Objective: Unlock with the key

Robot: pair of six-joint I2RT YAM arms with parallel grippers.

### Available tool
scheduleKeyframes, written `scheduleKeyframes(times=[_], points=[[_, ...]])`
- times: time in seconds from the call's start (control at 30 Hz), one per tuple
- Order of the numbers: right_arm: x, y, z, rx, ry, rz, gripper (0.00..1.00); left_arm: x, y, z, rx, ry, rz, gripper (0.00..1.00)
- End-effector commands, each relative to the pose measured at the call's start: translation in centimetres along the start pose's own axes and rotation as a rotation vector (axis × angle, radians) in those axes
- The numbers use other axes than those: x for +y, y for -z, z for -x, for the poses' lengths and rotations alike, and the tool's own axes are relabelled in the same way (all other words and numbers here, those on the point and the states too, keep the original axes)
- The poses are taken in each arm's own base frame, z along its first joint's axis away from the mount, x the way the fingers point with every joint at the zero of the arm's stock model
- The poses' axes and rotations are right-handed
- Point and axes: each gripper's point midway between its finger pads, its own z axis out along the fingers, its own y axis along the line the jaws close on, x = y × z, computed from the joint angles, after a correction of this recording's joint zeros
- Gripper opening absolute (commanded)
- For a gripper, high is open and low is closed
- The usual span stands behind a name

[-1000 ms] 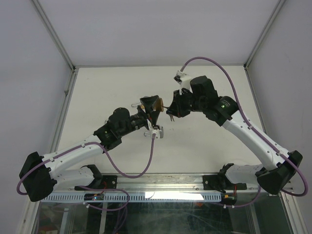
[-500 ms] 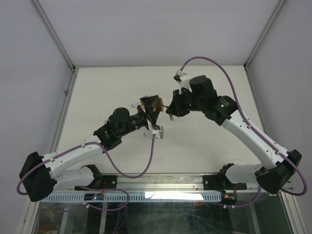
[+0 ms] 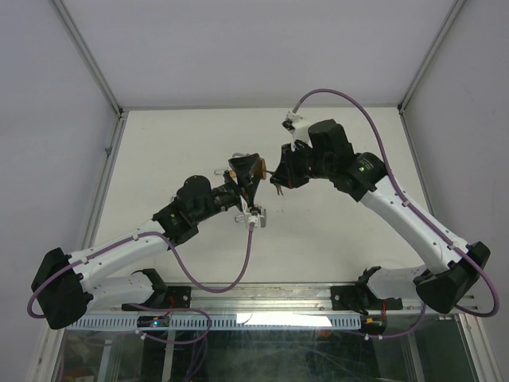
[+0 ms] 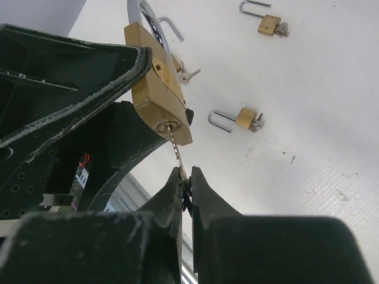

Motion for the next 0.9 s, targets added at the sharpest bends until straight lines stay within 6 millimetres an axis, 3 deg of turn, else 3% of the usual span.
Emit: scheduleKeyframes(times=[0.0, 0.4, 0.67, 0.87], points=[[2.4, 0.8, 3.6, -0.108, 0.044, 0.091, 0.00, 6.5, 0.4, 3.6, -0.130, -0.104, 0.195, 0.00], [3.6, 1.0, 5.7, -0.138, 0.074, 0.133, 0.00, 4.1, -0.1, 4.5, -0.192, -0.145, 0.072, 0.00], [3.2, 0.4, 4.4, -0.175, 0.086, 0.151, 0.00, 7.2, 0.1, 2.6, -0.077, -0.054, 0.239, 0.00], [3.4, 0.7, 5.2, -0.281, 0.084, 0.165, 0.00, 7.0, 0.1, 2.5, -0.076, -0.019, 0.237, 0.00]])
